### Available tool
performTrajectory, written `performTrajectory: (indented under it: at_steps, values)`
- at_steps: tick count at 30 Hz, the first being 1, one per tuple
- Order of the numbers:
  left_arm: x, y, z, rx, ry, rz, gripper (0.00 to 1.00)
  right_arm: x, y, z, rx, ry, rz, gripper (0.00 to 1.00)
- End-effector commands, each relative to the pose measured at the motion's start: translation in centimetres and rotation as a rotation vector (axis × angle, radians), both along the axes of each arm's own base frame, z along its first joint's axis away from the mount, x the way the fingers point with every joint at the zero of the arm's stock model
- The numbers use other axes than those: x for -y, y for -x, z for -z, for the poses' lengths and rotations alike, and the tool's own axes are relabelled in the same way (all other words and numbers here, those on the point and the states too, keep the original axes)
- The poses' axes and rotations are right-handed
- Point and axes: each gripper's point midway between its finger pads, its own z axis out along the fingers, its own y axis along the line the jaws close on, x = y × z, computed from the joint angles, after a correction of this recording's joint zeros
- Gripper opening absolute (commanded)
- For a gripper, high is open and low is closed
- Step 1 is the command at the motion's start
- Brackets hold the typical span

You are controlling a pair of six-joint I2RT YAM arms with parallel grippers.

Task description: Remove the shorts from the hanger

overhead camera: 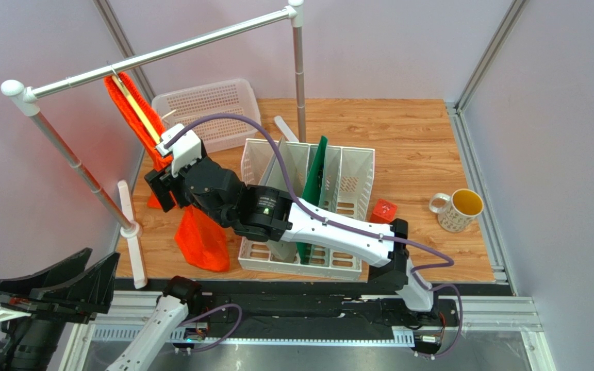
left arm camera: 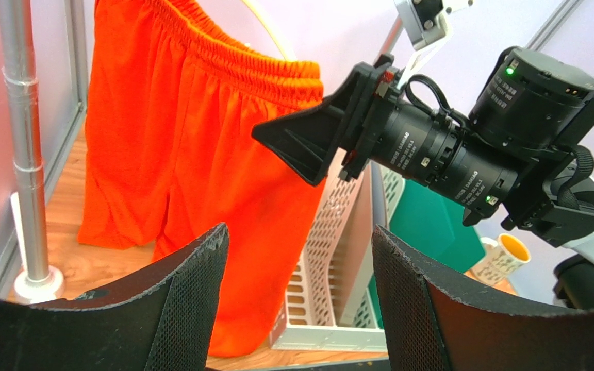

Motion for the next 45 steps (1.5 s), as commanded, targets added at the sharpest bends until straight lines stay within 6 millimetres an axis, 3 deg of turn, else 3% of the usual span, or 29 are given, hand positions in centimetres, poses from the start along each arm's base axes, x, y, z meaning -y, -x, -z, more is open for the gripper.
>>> performTrajectory:
  at_steps: [1,2,5,8,11,16,18,28,35,38,45]
  values:
    - [-0.3,-0.3,6.4,-0.238,-0.161,-0.005,0.73,-0.7,-1.8,-1.7,0.111,-0.061,0.091,0.64]
    - [-0.3,-0.2,6.2,-0.231,-0.165,0.000,0.73,-1.0,-2.1,-1.6,0.124,-0.064,0.099,0.51]
    - [-0.5,0.2,5.6,-0.218,-0.199,0.002,0.73,-1.3,-2.4,-1.5,0.153,-0.060,0.117,0.35]
    - [-0.8,0.5,5.4,-0.211,-0.221,0.002,0.73,-1.1,-2.7,-2.0,0.178,-0.070,0.155,0.27]
    - [-0.8,0.7,5.7,-0.212,-0.225,0.005,0.73,-0.6,-2.4,-4.0,0.203,-0.114,0.171,0.15]
    - [-0.4,1.1,5.8,-0.203,-0.225,0.034,0.73,-0.2,-1.3,-7.7,0.256,-0.189,0.123,0.06]
    - [-0.1,1.1,5.9,-0.205,-0.226,0.052,0.73,-0.3,-1.2,-8.3,0.264,-0.209,0.119,0.02]
    - [0.9,2.3,6.5,-0.221,-0.216,0.123,0.73,-0.5,-1.9,-10.7,0.213,-0.386,0.164,0.00]
    - [1.3,3.2,6.0,-0.196,-0.212,0.166,0.73,-0.9,-3.5,-10.2,0.151,-0.443,0.161,0.00]
    - [1.8,2.9,6.1,-0.197,-0.211,0.183,0.73,-0.7,-5.0,-10.5,0.140,-0.472,0.159,0.00]
    - [2.6,2.3,5.6,-0.205,-0.213,0.218,0.73,-0.4,-7.3,-9.2,0.115,-0.437,0.164,0.00]
